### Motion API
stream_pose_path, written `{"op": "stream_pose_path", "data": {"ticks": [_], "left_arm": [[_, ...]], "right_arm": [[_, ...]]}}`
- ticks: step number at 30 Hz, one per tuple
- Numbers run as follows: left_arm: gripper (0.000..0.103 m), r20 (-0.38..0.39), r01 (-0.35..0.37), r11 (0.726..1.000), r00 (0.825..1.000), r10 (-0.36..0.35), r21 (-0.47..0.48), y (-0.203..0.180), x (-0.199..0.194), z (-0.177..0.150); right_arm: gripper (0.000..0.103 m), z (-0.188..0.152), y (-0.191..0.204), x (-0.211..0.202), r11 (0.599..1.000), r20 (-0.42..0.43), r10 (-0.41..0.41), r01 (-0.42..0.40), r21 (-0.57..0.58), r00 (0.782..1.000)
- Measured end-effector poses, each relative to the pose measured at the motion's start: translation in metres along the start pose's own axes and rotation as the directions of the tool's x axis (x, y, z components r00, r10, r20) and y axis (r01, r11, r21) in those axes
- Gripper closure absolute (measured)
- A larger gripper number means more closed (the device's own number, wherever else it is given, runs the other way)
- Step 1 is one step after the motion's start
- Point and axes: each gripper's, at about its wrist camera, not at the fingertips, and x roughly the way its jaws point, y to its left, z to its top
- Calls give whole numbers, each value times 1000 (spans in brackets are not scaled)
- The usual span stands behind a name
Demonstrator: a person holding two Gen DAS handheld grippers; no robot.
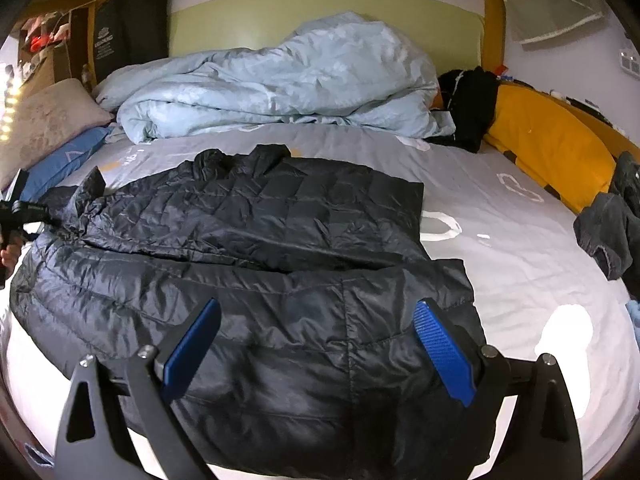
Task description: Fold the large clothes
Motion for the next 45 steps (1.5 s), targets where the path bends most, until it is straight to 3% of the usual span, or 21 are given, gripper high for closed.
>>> {"op": "stream_pose_path", "data": {"ticks": [1, 2, 6, 9, 10, 12, 14, 17, 21, 22, 24, 26, 31, 35, 40, 45], "left_arm": [[86, 13, 5, 1000, 1000, -5, 7, 1, 0, 0], [100, 26, 27, 1000, 999, -27, 14, 1, -1, 0], [101, 139, 88, 995, 986, -92, 37, -10, -30, 0], [101, 261, 107, 980, 954, -148, 166, -42, -76, -12], [101, 281, 143, 969, 939, -197, 202, -54, -92, -19], [101, 293, 231, 937, 906, -306, 261, -79, -120, -37], [101, 267, 276, 908, 892, -364, 315, -107, -135, -59], [101, 203, 279, 873, 902, -381, 400, -144, -134, -94], [99, 92, 226, 850, 948, -304, 475, -177, -100, -127], [96, 81, 200, 853, 959, -271, 482, -180, -92, -133], [79, 64, 201, 854, 963, -262, 479, -178, -91, -143], [53, 69, 226, 862, 955, -287, 454, -173, -99, -145], [32, 121, 295, 877, 924, -363, 379, -154, -132, -135], [30, 163, 287, 919, 927, -338, 271, -136, -132, -102], [30, 151, 194, 980, 968, -198, 42, -76, -105, -62], [31, -9, 189, 953, 980, -197, -236, -20, -46, -51]], "right_arm": [[6, 0, 1, 0, 1000, -3, 0, 0, -3, 1000], [6, -1, 1, 0, 1000, -6, 0, 0, -4, 1000], [6, -1, 0, -5, 1000, 3, 5, -5, 4, 1000], [6, 0, -1, -11, 1000, 19, 4, -4, 12, 1000], [6, -1, -1, -12, 1000, 21, 4, -4, 14, 1000], [6, -1, -1, -14, 1000, 26, 8, -9, 16, 1000], [6, 0, 1, -14, 1000, 27, 14, -14, 14, 1000], [6, -1, 4, -15, 1000, 31, 8, -8, 3, 999], [6, -2, 3, -18, 1000, 32, 2, -2, 7, 999], [6, -2, 2, -18, 1000, 32, 2, -2, 10, 999], [6, -2, 0, -20, 1000, 34, -3, 3, 15, 999], [6, -1, -2, -21, 1000, 41, -16, 15, 20, 999], [6, -1, -6, -21, 999, 35, 3, -4, 46, 999], [6, -3, -3, -19, 999, 30, -4, 3, 32, 1000], [6, -4, -2, -18, 1000, 26, -15, 15, 25, 1000], [6, -3, -2, -14, 999, 15, -16, 16, 33, 1000]]}}
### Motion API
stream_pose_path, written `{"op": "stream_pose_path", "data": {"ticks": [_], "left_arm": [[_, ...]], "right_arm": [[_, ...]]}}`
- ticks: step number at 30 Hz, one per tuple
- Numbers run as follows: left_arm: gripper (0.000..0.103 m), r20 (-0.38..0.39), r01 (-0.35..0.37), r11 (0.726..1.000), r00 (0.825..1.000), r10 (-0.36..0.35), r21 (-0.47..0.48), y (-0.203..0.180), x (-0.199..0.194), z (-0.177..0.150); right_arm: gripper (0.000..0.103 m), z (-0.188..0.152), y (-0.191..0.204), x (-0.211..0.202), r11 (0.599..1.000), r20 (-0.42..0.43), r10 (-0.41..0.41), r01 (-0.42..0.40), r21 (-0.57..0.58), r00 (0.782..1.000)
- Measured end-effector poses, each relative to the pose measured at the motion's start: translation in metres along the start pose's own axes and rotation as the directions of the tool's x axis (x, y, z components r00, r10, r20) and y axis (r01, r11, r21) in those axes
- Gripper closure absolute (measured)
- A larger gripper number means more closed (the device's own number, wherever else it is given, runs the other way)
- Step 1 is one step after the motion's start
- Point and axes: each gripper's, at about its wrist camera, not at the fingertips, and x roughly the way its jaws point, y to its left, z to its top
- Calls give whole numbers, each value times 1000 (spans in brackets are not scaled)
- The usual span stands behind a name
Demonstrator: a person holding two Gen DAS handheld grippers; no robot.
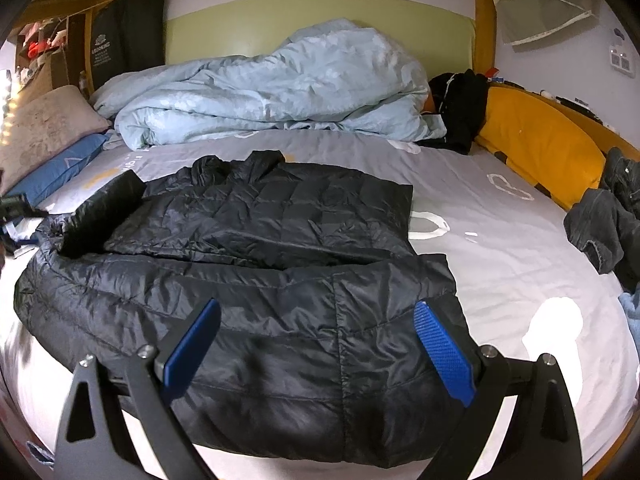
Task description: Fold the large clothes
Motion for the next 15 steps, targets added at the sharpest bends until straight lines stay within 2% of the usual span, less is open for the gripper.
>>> {"op": "stream_pose_path", "data": {"ticks": [3, 6, 7, 8, 9, 10, 12, 15], "left_arm": [[32, -33, 16, 995, 999, -19, -94, 19, 17, 4], [37, 10, 37, 994, 999, -37, -99, 18, 17, 9], [54, 35, 31, 996, 999, -28, -86, 16, 16, 11], [91, 52, 24, 997, 998, -21, -67, 15, 17, 13], [102, 50, 7, 1000, 999, -6, -18, 9, 19, 15], [102, 56, -13, 999, 998, 11, 34, 2, 22, 17], [103, 135, -67, 989, 990, 49, 130, -14, 12, 14], [102, 201, -2, 955, 978, -60, 295, -56, -13, -4]], "right_arm": [[6, -1, 2, 2, 1000, -8, 4, -4, -9, 1000], [6, -3, 6, 2, 1000, -6, -1, 1, -30, 1000], [6, -3, 6, 2, 999, -4, -2, 2, -35, 1000], [6, -3, 7, 1, 999, -2, -5, 5, -40, 1000], [6, -3, 7, 1, 999, 0, -7, 7, -41, 1000], [6, -3, 7, 0, 999, 2, -8, 8, -43, 1000], [6, -3, 7, -1, 999, 5, -7, 7, -37, 1000], [6, -1, 5, -4, 1000, 14, -11, 11, -24, 1000]]}}
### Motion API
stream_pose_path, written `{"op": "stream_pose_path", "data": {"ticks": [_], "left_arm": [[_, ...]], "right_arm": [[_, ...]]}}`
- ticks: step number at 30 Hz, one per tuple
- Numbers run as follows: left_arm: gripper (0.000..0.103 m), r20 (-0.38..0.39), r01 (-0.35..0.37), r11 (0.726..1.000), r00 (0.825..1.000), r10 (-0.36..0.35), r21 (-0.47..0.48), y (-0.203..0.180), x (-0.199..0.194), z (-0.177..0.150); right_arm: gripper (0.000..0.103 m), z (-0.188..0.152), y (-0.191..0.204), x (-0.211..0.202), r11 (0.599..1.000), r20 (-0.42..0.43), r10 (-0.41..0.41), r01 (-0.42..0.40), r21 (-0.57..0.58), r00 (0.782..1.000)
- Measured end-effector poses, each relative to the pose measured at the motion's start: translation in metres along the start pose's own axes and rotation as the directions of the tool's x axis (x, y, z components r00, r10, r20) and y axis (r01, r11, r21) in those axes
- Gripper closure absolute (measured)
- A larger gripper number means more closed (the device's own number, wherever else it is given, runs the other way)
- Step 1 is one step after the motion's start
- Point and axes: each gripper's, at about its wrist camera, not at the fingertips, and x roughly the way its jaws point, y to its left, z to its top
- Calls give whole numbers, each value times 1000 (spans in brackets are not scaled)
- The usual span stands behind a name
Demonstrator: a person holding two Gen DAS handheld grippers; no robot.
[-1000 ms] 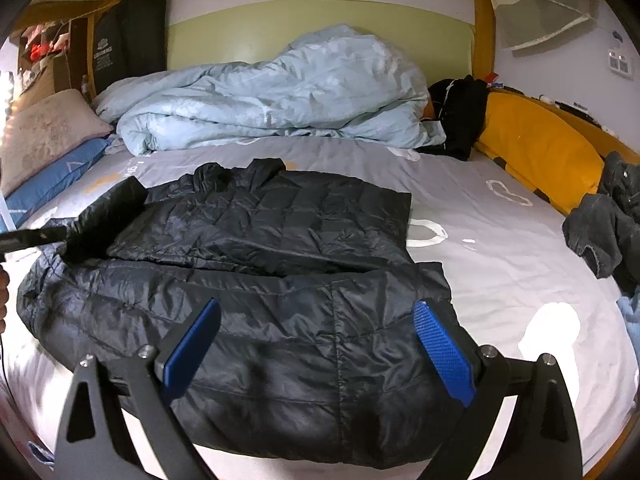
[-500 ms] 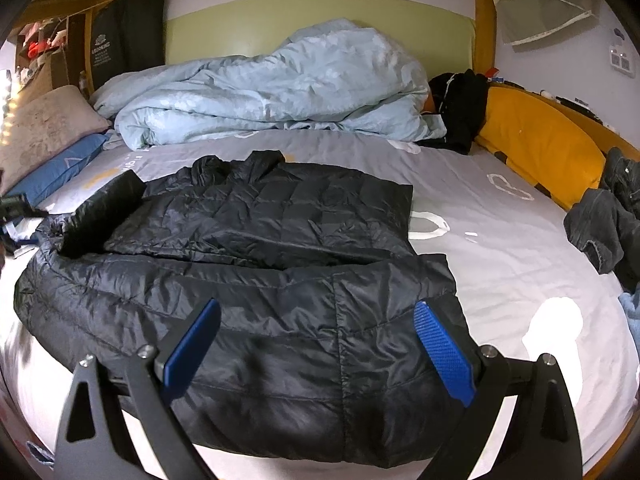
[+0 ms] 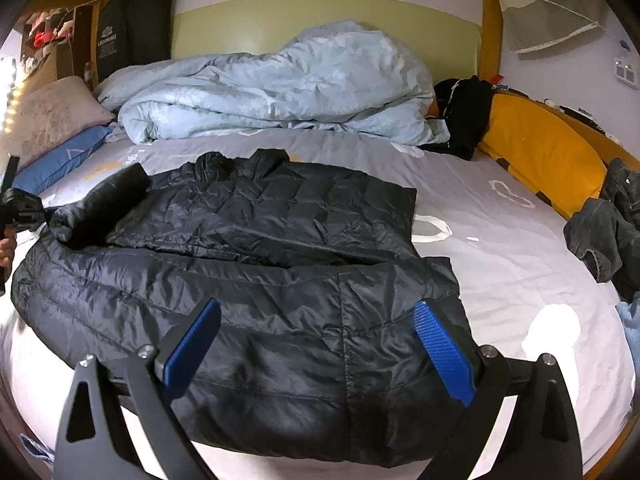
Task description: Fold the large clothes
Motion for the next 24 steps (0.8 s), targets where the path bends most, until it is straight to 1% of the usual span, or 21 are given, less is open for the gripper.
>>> {"op": "stream_pose_path", "data": {"ticks": [2, 3, 5, 7, 9, 12, 14, 17, 18, 19, 20, 21, 22, 23, 24], "left_arm": [[102, 62, 72, 991, 995, -79, 114, -37, -25, -6], [102, 87, 107, 979, 988, -124, 173, -57, -39, -11], [102, 110, 142, 950, 978, -178, 278, -95, -59, -24], [102, 109, 167, 913, 969, -222, 372, -134, -71, -40], [102, 88, 190, 884, 964, -250, 428, -167, -73, -54], [102, 31, 232, 852, 960, -278, 470, -209, -62, -79], [102, -15, 246, 826, 961, -277, 507, -233, -50, -98], [99, -90, 258, 790, 964, -251, 556, -261, -27, -134], [97, -108, 259, 779, 964, -242, 571, -265, -22, -145], [91, -124, 261, 767, 965, -233, 587, -266, -19, -154], [83, -143, 263, 753, 964, -223, 603, -268, -16, -164], [78, -157, 262, 739, 965, -210, 620, -269, -15, -173], [68, -165, 259, 729, 966, -201, 634, -269, -16, -181], [63, -169, 259, 720, 966, -197, 643, -267, -18, -185], [61, -175, 264, 711, 964, -198, 652, -263, -23, -190]], "right_arm": [[6, 2, -3, -1, 1000, 4, -4, 4, 18, 1000], [6, 3, -4, -1, 1000, 4, -3, 3, 29, 1000], [6, 5, -7, -1, 999, 8, -7, 6, 38, 1000], [6, 6, -9, -2, 999, 18, -26, 26, 40, 999], [6, 6, -10, -4, 998, 29, -55, 54, 35, 998], [6, 7, -15, -8, 997, 43, -67, 65, 43, 997], [6, 9, -19, -11, 996, 56, -75, 72, 50, 996], [6, 11, -25, -14, 994, 66, -89, 84, 65, 994], [6, 11, -28, -15, 994, 65, -88, 83, 76, 994], [6, 12, -31, -15, 993, 62, -86, 80, 87, 994], [6, 12, -33, -15, 992, 58, -82, 76, 98, 995], [6, 12, -35, -15, 992, 56, -77, 71, 107, 995], [6, 13, -38, -16, 990, 53, -66, 59, 126, 996], [6, 13, -41, -16, 989, 50, -53, 46, 140, 997], [6, 13, -42, -16, 988, 48, -41, 33, 153, 998]]}}
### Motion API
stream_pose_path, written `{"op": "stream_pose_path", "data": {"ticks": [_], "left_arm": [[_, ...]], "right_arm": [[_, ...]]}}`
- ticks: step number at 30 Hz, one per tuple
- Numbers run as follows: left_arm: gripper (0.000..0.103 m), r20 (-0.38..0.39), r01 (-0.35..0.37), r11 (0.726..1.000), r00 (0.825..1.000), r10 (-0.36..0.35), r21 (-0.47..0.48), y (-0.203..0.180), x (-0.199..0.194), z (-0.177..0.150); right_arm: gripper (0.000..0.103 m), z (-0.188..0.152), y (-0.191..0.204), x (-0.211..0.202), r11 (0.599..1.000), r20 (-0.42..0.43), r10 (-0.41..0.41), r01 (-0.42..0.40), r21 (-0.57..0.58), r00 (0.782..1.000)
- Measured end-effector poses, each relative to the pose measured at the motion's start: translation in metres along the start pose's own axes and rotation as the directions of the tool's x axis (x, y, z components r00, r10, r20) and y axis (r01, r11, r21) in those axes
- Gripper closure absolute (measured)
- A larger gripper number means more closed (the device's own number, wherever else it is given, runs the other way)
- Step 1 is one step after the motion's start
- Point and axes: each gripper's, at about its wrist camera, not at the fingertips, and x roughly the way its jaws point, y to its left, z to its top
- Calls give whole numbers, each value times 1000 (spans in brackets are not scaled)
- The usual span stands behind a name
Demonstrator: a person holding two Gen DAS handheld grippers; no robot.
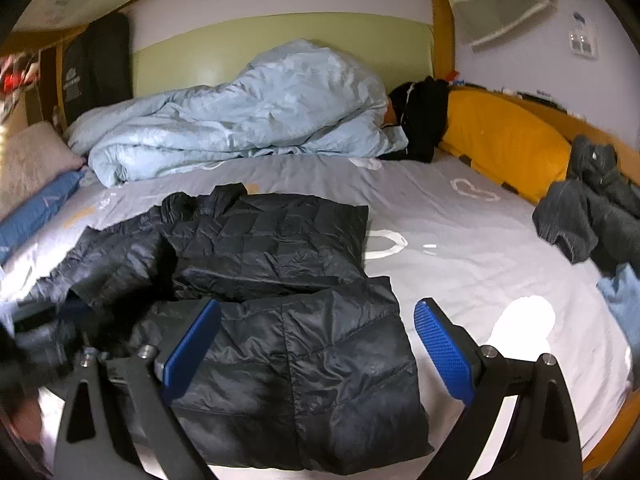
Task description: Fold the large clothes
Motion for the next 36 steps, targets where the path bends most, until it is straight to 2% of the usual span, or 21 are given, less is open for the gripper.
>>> {"op": "stream_pose_path", "data": {"ticks": [4, 8, 11, 15, 20, 21, 26, 31, 34, 36], "left_arm": [[52, 3, -1, 1000, 1000, 1, -3, 3, -27, -23], [48, 17, -24, 995, 1000, 26, -98, 33, -52, -33], [45, 51, -69, 986, 996, 78, -154, 58, -68, -38], [41, 113, -163, 966, 976, 188, -202, 83, -91, -39], [23, 154, -237, 941, 948, 279, -243, 106, -115, -29], [22, 159, -255, 933, 941, 300, -255, 111, -119, -28], [11, 159, -288, 911, 926, 344, -295, 130, -126, -26], [7, 146, -240, 905, 941, 306, -350, 144, -130, -28], [7, 124, -215, 893, 951, 284, -396, 153, -128, -31], [7, 114, -223, 881, 949, 294, -418, 158, -127, -32]], "right_arm": [[6, -1, -3, 1, 999, -12, 22, -22, 31, 1000], [6, -5, 5, 2, 1000, -12, 11, -11, 1, 1000], [6, -9, 14, 4, 999, -18, 8, -8, -35, 1000], [6, -14, 30, 2, 995, -10, 31, -32, -95, 999], [6, -22, 61, -10, 976, 26, 65, -58, -209, 998], [6, -23, 69, -12, 971, 29, 76, -67, -231, 997], [6, -31, 123, -20, 926, 28, 133, -114, -360, 991], [7, -35, 170, -19, 888, -5, 203, -186, -421, 979], [13, -38, 199, -17, 857, -60, 289, -286, -429, 956], [17, -39, 217, -14, 841, -88, 315, -321, -436, 945]]}}
